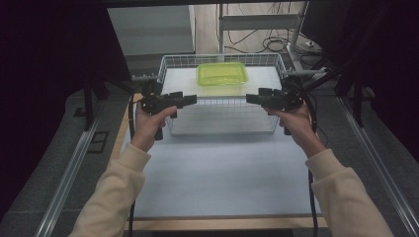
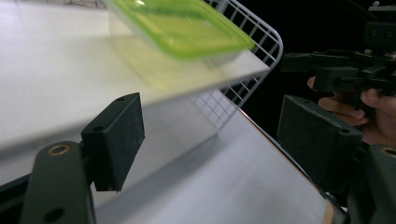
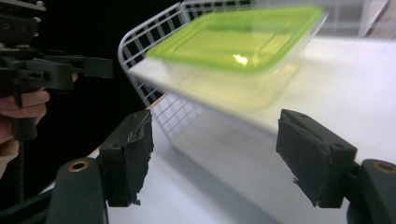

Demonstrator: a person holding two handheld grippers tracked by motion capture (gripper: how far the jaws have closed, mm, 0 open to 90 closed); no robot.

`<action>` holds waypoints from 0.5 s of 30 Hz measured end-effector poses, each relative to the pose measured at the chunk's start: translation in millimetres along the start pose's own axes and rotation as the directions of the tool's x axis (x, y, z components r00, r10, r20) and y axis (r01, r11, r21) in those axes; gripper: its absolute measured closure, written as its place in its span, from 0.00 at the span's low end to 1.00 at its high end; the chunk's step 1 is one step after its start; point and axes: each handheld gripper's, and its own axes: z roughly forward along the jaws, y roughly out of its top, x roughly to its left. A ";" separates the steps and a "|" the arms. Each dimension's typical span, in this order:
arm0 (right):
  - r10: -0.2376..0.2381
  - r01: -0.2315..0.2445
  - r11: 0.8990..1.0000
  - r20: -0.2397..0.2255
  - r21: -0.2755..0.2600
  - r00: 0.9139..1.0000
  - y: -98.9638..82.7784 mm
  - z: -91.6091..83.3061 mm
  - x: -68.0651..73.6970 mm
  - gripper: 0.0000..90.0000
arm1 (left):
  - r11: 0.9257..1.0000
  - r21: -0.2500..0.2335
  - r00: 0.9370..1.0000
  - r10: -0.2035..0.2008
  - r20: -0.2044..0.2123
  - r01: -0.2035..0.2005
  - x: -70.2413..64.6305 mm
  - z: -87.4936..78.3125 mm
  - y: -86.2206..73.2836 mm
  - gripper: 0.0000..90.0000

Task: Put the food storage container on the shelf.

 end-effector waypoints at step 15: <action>-0.025 0.027 1.000 -0.106 0.013 0.994 -93.7 -28.6 11.6 0.29 | 0.997 0.065 1.000 0.026 0.018 -0.027 -12.5 -11.8 -99.0 0.26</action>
